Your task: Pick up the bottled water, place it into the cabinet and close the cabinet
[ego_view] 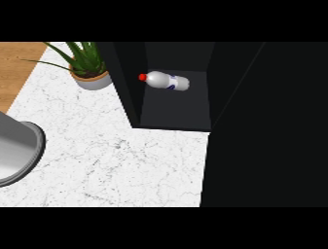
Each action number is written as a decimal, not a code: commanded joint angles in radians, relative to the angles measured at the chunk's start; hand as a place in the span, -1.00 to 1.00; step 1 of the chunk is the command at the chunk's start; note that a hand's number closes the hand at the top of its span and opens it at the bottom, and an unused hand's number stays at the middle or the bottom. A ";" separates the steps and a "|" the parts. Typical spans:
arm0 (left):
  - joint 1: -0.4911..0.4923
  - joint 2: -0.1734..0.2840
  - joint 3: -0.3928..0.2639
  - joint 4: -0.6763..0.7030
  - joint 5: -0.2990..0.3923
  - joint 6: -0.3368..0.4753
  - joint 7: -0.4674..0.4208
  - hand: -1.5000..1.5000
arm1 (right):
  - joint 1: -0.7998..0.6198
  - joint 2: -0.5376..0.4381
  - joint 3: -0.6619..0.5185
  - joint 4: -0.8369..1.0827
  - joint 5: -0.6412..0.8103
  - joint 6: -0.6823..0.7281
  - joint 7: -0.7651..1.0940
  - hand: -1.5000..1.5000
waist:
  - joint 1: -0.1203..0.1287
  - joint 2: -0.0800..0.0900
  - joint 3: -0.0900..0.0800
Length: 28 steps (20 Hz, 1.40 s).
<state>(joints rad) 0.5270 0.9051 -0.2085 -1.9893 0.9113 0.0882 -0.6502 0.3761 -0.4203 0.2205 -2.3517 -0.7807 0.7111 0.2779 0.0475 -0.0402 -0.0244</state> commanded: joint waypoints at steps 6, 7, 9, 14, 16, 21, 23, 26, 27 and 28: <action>0.070 0.047 0.064 0.008 0.023 -0.090 -0.027 -1.00 | -0.216 0.068 0.139 -0.135 0.159 -0.231 0.161 1.00 | 0.034 0.005 0.000; 0.061 0.045 0.078 0.023 0.041 -0.096 -0.025 -1.00 | -0.250 0.073 0.168 -0.136 0.158 -0.242 0.178 1.00 | 0.024 0.007 -0.001; 0.083 0.052 0.090 0.023 0.041 -0.111 -0.034 -1.00 | -0.313 0.109 0.193 -0.104 0.168 -0.300 0.197 1.00 | 0.041 0.004 0.000; 0.101 0.067 0.125 0.019 0.064 -0.143 -0.039 -1.00 | -0.467 0.217 0.279 -0.028 0.191 -0.453 0.249 1.00 | 0.038 0.006 0.003; 0.119 0.079 0.153 0.037 0.057 -0.167 -0.056 -1.00 | -0.529 0.266 0.296 0.020 0.219 -0.529 0.271 1.00 | 0.048 0.005 0.004; 0.150 0.096 0.184 0.051 0.069 -0.252 -0.077 -1.00 | -0.766 0.409 0.411 0.186 0.287 -0.648 0.381 1.00 | 0.086 0.021 0.008; 0.151 0.096 0.202 0.064 0.084 -0.270 -0.081 -1.00 | -0.862 0.416 0.454 0.260 0.243 -0.702 0.418 1.00 | 0.087 0.030 0.010; 0.178 0.108 0.251 0.081 0.106 -0.328 -0.099 -1.00 | -1.039 0.418 0.462 0.343 0.131 -0.710 0.439 1.00 | 0.099 0.037 0.016; 0.189 0.113 0.257 0.099 0.107 -0.345 -0.094 -1.00 | -1.098 0.419 0.471 0.377 0.098 -0.729 0.401 1.00 | 0.085 0.039 0.018; 0.200 0.124 0.287 0.088 0.131 -0.354 -0.090 -1.00 | -1.157 0.419 0.439 0.403 0.061 -0.737 0.413 1.00 | 0.089 0.039 0.019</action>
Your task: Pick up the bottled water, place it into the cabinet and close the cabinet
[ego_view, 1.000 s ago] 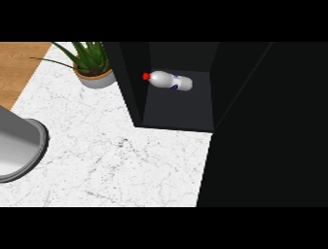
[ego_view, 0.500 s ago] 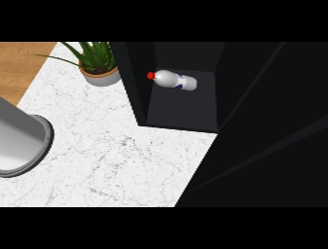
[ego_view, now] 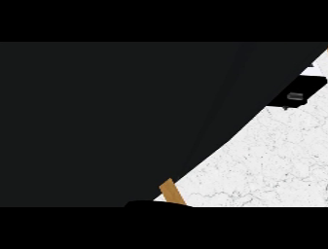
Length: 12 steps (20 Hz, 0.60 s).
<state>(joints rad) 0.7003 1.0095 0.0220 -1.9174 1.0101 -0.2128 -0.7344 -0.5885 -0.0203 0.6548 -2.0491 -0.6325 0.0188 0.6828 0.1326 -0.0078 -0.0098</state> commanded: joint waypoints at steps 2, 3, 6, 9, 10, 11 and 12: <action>0.078 -0.004 0.071 0.047 0.020 -0.100 -0.035 -1.00 | -0.283 0.019 -0.049 0.181 -0.175 -0.026 -0.011 1.00 | -0.017 0.008 0.007; 0.093 -0.040 0.057 0.061 -0.013 -0.112 -0.065 -1.00 | -0.341 0.020 -0.071 0.207 -0.195 -0.038 0.016 1.00 | -0.036 0.006 0.006; 0.148 -0.030 0.129 0.001 0.028 -0.105 -0.039 -1.00 | -0.386 0.020 -0.115 0.358 -0.259 -0.025 -0.015 1.00 | -0.056 0.009 0.010; 0.246 -0.067 0.169 0.038 -0.028 -0.188 -0.085 -1.00 | -0.376 0.020 -0.151 0.427 -0.306 -0.036 -0.021 1.00 | -0.062 0.006 0.010; 0.198 -0.061 0.180 0.044 0.025 -0.166 -0.049 -1.00 | -0.373 0.020 -0.206 0.481 -0.326 0.033 -0.013 1.00 | -0.082 0.012 0.010; 0.217 -0.094 0.156 0.028 -0.019 -0.180 -0.062 -1.00 | -0.373 0.020 -0.166 0.526 -0.329 0.033 -0.065 1.00 | -0.079 0.010 0.010; 0.263 -0.095 0.218 0.064 -0.009 -0.252 -0.090 -1.00 | -0.316 0.020 -0.187 0.505 -0.303 0.063 -0.044 1.00 | -0.085 0.007 0.010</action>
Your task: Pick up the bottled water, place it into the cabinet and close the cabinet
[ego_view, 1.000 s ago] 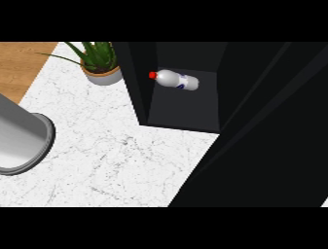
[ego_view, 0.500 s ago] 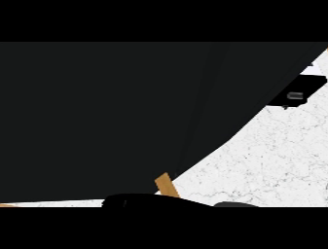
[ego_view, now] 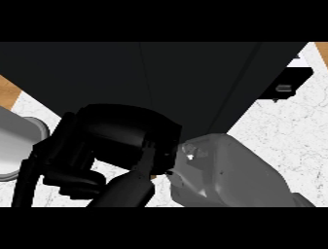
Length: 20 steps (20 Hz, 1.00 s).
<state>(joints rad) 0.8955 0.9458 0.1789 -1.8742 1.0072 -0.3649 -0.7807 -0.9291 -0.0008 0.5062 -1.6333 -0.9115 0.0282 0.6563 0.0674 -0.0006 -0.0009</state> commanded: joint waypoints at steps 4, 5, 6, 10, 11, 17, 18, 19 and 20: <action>0.061 -0.068 0.099 0.019 -0.004 -0.106 0.001 -1.00 | 0.014 -0.006 -0.110 0.160 -0.052 0.090 0.017 1.00 | -0.041 0.001 0.001; 0.056 -0.082 0.080 0.010 -0.016 -0.088 0.019 -1.00 | 0.041 -0.017 -0.125 0.204 -0.043 0.148 -0.024 1.00 | -0.041 0.003 0.001; 0.110 -0.105 0.119 0.033 -0.026 -0.166 -0.015 -1.00 | 0.059 -0.042 -0.135 0.184 -0.052 0.157 -0.005 1.00 | -0.036 -0.001 0.002; 0.078 -0.123 0.140 0.016 -0.012 -0.150 0.046 -1.00 | -0.013 -0.030 -0.207 0.343 -0.008 0.197 -0.060 1.00 | -0.038 0.003 0.001; 0.098 -0.140 0.139 -0.028 -0.013 -0.156 0.046 -1.00 | -0.004 -0.026 -0.213 0.364 0.021 0.192 -0.097 1.00 | -0.035 0.002 0.001; 0.080 -0.177 0.163 -0.025 -0.045 -0.168 0.103 -1.00 | 0.012 -0.081 -0.260 0.436 0.131 0.315 -0.243 1.00 | -0.041 0.002 0.002; 0.027 -0.147 0.176 0.007 0.004 -0.149 0.141 -1.00 | -0.073 -0.055 -0.286 0.523 0.137 0.317 -0.258 1.00 | -0.039 0.007 0.001; 0.071 -0.158 0.188 -0.042 0.007 -0.167 0.143 -1.00 | -0.031 -0.091 -0.279 0.477 0.164 0.319 -0.267 1.00 | -0.040 0.003 0.002; 0.066 -0.198 0.166 -0.038 -0.056 -0.162 0.118 -1.00 | -0.046 -0.090 -0.300 0.495 0.174 0.319 -0.295 1.00 | -0.036 0.003 0.001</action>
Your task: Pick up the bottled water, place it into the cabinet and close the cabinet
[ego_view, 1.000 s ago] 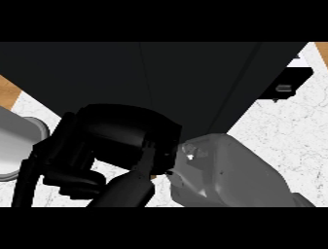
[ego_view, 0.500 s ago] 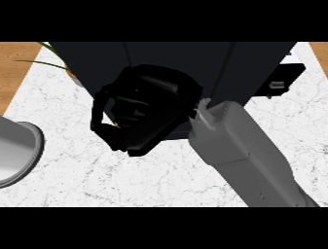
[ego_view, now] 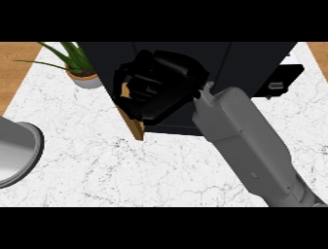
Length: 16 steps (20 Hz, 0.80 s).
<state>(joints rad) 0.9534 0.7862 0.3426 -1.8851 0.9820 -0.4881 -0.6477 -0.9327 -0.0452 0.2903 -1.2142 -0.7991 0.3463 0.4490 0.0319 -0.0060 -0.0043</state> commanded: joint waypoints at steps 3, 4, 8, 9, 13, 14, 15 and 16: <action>-0.063 -0.051 -0.027 0.063 -0.072 -0.058 -0.007 -1.00 | -0.085 -0.007 -0.081 0.119 0.108 -0.016 -0.126 1.00 | -0.008 0.010 0.003; -0.038 -0.026 0.019 0.017 -0.014 -0.034 0.023 -1.00 | -0.129 -0.033 -0.123 0.119 0.089 -0.027 -0.112 1.00 | -0.004 0.011 0.004; -0.078 -0.032 -0.008 0.006 -0.008 -0.013 0.053 -1.00 | -0.164 -0.029 -0.129 0.133 0.161 -0.053 -0.189 -1.00 | -0.009 0.014 0.003; -0.072 -0.053 -0.005 0.010 -0.031 -0.024 0.035 -1.00 | -0.134 -0.039 -0.129 0.126 0.175 -0.050 -0.211 -1.00 | -0.007 0.011 0.003; -0.066 -0.059 -0.013 0.004 -0.028 -0.025 0.054 -1.00 | -0.219 -0.057 -0.173 0.148 0.180 -0.128 -0.175 -1.00 | 0.005 0.011 0.003; -0.075 -0.039 -0.001 0.008 -0.036 -0.054 0.053 -1.00 | -0.251 -0.028 -0.169 0.160 0.179 -0.150 -0.166 -1.00 | 0.012 0.011 0.002; -0.105 -0.039 -0.005 0.000 -0.034 -0.023 0.062 -1.00 | -0.236 -0.033 -0.160 0.155 0.200 -0.146 -0.190 -1.00 | 0.000 0.014 0.002; -0.097 -0.072 -0.027 -0.024 -0.067 -0.003 0.055 -1.00 | -0.238 -0.049 -0.174 0.148 0.188 -0.146 -0.178 -1.00 | 0.002 0.012 0.003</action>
<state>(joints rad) 0.8731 0.7348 0.3308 -1.8932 0.9466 -0.4949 -0.5863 -1.0043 -0.0095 0.2754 -1.1291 -0.6574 0.3149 0.3273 0.0355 0.0011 -0.0071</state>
